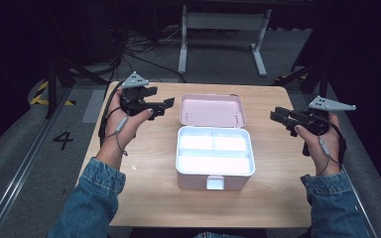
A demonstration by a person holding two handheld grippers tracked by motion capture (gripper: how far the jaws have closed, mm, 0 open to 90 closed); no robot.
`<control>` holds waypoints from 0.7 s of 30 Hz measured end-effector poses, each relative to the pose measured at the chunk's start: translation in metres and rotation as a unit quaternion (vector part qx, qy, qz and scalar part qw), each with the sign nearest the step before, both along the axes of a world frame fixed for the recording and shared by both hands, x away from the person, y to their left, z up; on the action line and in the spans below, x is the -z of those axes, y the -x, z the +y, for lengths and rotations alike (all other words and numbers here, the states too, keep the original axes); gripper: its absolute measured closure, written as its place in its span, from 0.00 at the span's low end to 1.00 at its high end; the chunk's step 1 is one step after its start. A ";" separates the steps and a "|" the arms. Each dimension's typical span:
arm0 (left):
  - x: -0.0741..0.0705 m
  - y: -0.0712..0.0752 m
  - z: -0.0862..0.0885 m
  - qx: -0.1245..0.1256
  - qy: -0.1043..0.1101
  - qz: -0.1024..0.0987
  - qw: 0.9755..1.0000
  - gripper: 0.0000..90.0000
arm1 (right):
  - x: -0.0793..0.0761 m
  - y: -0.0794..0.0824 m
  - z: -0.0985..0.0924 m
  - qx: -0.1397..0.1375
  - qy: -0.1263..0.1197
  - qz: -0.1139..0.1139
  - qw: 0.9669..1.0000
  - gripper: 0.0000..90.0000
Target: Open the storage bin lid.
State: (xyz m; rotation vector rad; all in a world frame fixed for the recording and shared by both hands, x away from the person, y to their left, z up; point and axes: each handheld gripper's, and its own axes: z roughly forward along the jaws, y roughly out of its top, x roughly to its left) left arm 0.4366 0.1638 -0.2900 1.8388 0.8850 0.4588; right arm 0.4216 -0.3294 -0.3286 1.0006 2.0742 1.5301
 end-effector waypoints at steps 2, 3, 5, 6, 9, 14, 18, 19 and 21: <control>0.001 0.005 0.005 -0.003 -0.006 -0.006 1.000 0.29 | 0.001 0.000 -0.002 0.003 0.002 0.005 1.000 0.73; 0.001 0.005 0.005 -0.003 -0.006 -0.006 1.000 0.29 | 0.002 0.000 -0.003 0.004 0.002 0.007 1.000 0.73; 0.001 0.011 0.010 0.000 -0.002 -0.007 1.000 0.29 | 0.003 0.001 -0.003 0.004 0.001 0.012 1.000 0.73; 0.000 0.020 0.017 0.000 -0.004 -0.012 1.000 0.29 | 0.004 0.002 -0.005 0.006 0.001 0.016 1.000 0.73; 0.000 0.028 0.026 -0.004 -0.005 -0.017 1.000 0.28 | 0.005 0.005 -0.008 0.010 0.000 0.019 1.000 0.73; 0.007 0.048 0.041 -0.012 -0.003 -0.017 1.000 0.28 | 0.006 0.008 -0.013 0.016 0.004 0.022 1.000 0.73; 0.022 0.059 0.048 -0.020 -0.011 -0.014 1.000 0.28 | 0.009 0.010 -0.013 0.018 0.006 0.025 0.999 0.72; 0.024 0.059 0.050 -0.022 -0.011 -0.011 1.000 0.29 | 0.010 0.011 -0.013 0.018 0.006 0.027 0.999 0.72; 0.025 0.059 0.052 -0.025 -0.014 -0.006 1.000 0.29 | 0.010 0.011 -0.012 0.018 0.008 0.029 0.999 0.72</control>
